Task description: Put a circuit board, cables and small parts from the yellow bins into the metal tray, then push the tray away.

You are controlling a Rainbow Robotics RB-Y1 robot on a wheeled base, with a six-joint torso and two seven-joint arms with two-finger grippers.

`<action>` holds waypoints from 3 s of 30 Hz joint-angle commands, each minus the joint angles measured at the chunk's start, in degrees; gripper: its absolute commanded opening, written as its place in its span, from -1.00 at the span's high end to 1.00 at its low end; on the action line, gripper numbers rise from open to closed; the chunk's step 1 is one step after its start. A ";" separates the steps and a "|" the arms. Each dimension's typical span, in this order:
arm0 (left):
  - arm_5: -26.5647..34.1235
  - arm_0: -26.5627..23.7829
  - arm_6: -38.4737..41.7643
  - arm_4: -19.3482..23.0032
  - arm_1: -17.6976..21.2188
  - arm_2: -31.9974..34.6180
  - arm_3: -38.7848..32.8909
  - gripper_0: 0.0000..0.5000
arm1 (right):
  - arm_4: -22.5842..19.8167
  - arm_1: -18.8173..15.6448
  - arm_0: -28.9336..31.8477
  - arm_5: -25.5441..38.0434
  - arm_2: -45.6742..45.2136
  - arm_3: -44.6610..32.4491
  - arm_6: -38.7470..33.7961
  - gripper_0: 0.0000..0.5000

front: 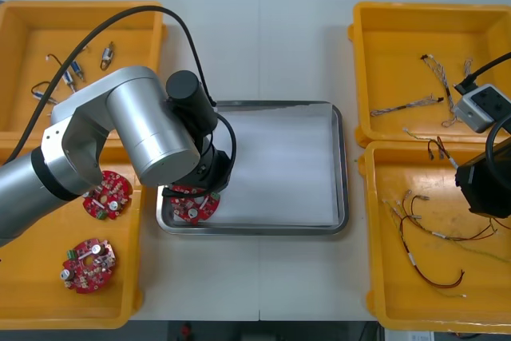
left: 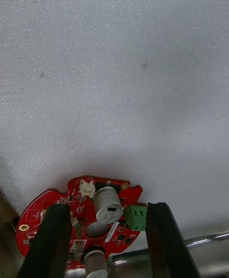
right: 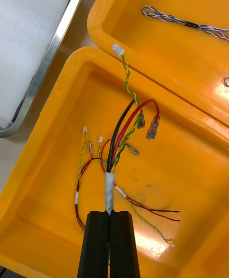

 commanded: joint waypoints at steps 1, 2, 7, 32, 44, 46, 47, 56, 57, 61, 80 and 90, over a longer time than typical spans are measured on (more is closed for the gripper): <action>-0.72 -2.36 3.75 -0.25 -1.48 -0.68 -0.58 -1.00 | 0.30 -2.01 -1.25 0.20 0.68 -0.43 -0.14 1.00; -0.72 -2.28 3.84 -0.34 -1.48 -0.68 -0.76 -1.00 | 0.30 -2.01 -1.25 0.20 0.68 -0.34 -0.14 1.00; -0.64 -2.28 4.55 -0.25 -1.40 -0.50 -1.81 -1.00 | 0.21 -2.01 -1.25 0.20 0.68 -0.43 -0.14 1.00; 20.60 -7.11 3.49 13.46 6.25 23.14 -10.95 -1.00 | -2.16 -1.66 -25.07 0.20 22.39 4.84 -0.58 1.00; 20.60 -12.47 0.85 16.19 13.55 28.68 5.04 -1.00 | 7.42 10.12 -36.14 0.20 36.36 11.52 2.41 1.00; 20.60 -13.35 0.50 15.13 14.07 29.82 8.82 -1.00 | 9.35 11.53 -36.32 0.20 38.47 12.23 3.02 1.00; 20.60 -13.35 0.41 14.78 14.16 30.17 9.70 -1.00 | 9.62 11.79 -36.32 0.20 38.91 12.58 3.29 1.00; 17.12 -13.53 -6.35 9.51 15.66 36.32 23.77 -1.00 | 15.33 14.25 -36.32 0.20 46.82 17.41 13.31 1.00; 16.33 -13.53 -7.50 9.07 15.83 37.20 25.61 -1.00 | 16.30 14.87 -36.32 -0.38 47.53 18.29 14.36 1.00; 13.08 -13.53 -11.10 7.75 16.36 39.22 31.41 -1.00 | 18.58 16.62 -36.32 -3.98 50.51 21.19 16.56 1.00; -6.79 -13.53 -14.18 5.64 16.62 34.92 49.87 -1.00 | 18.23 17.59 -35.79 -20.68 62.20 35.78 17.79 1.00; -13.91 -13.53 -14.18 4.50 15.04 29.91 55.49 -1.00 | 17.44 18.47 -35.79 -21.21 62.03 39.21 17.96 -1.00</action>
